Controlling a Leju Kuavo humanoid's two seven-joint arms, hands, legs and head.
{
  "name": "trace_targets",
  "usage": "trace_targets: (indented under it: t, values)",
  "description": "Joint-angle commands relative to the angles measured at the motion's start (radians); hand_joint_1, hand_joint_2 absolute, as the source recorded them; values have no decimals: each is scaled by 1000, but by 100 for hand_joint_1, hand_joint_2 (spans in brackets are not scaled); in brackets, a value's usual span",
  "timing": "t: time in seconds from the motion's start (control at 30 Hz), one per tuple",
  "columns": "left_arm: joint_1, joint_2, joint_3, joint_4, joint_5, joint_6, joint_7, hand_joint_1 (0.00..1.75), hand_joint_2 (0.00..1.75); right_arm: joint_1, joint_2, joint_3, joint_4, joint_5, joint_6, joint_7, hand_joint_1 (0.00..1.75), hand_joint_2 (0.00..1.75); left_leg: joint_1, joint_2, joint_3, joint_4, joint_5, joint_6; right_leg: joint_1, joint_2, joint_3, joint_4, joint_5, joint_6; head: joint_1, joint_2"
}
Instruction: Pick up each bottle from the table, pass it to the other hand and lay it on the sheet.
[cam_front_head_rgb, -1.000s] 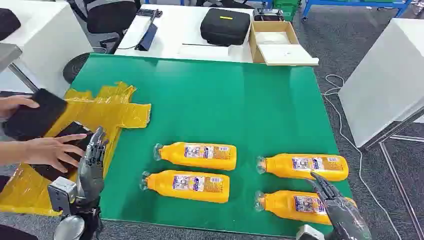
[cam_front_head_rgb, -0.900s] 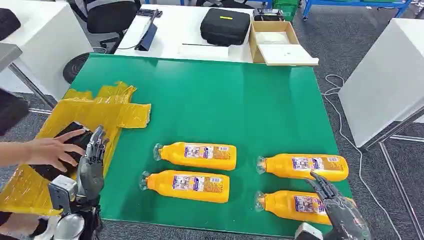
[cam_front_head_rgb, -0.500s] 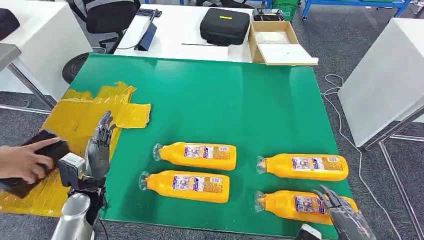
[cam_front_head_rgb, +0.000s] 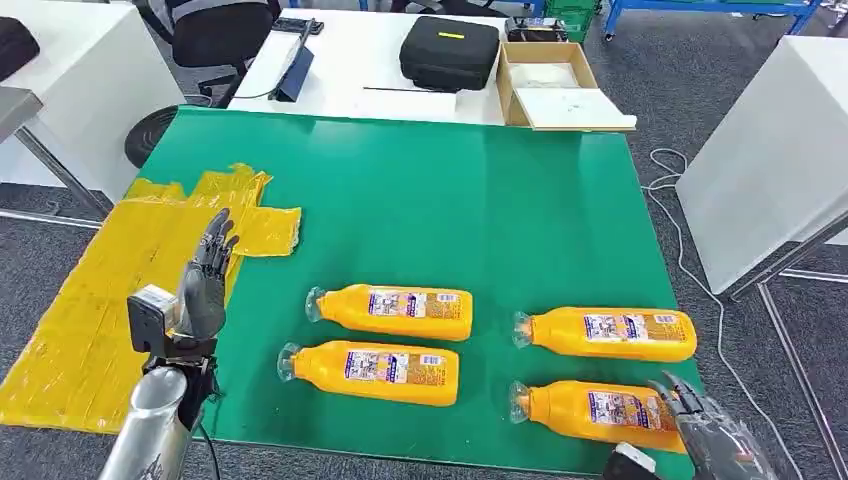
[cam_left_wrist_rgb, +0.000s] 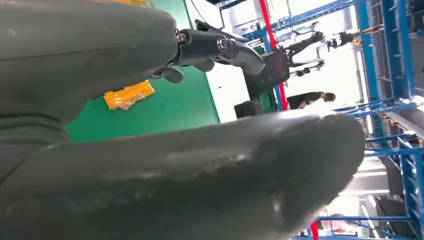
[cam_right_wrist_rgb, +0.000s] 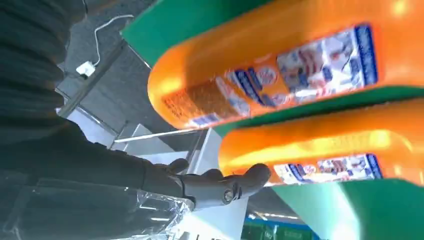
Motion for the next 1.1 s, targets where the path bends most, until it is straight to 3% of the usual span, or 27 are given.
trace_targets:
  t: [0.03, 0.17, 0.27, 0.63, 0.73, 0.97, 1.1]
  values:
    - [-87, 1, -22, 156, -3, 10, -11, 0, 0, -133, 40, -79, 210, 41, 31, -81, 0, 175, 1, 0, 3, -1, 0, -2, 1, -1, 3, -2, 1, -1, 0, 0]
    - [-79, 10, -24, 155, 6, 19, -20, 0, 0, -155, -11, -74, 249, 29, 61, -106, 0, 175, 1, 0, 3, -1, 0, -3, 1, -1, 5, -2, 1, 0, 0, 0]
    - [-75, 24, -21, 166, 23, 28, -36, 0, 0, -243, -75, -28, 374, 10, 78, -137, 0, 175, 1, 2, 3, -1, 0, -2, 1, 2, 4, -2, 2, 0, 0, 0]
    - [-113, 38, -39, 225, 40, 40, -50, 0, 0, -415, -94, 105, 636, 0, 46, -157, 0, 175, 1, 7, 5, -2, 1, -4, 3, 4, 7, -4, 4, 0, 0, 0]
    - [-148, 35, -60, 267, 39, 39, -56, 0, 0, -408, -92, 124, 667, -8, 35, -158, 0, 175, 1, 4, 3, -1, 2, -1, 3, 1, 5, -3, 4, 2, 0, 0]
    - [-206, 23, -103, 332, 44, 55, -64, 0, 0, -288, -52, 129, 549, -33, 52, -112, 0, 175, 0, -2, 3, -1, 3, -1, 3, -4, 7, -2, 3, 2, 0, 0]
    - [-217, 22, -109, 341, 45, 57, -63, 0, 0, -271, -35, 143, 518, -31, 63, -98, 0, 175, 1, -2, 4, -1, 3, -1, 3, -5, 8, -2, 2, 2, 0, 0]
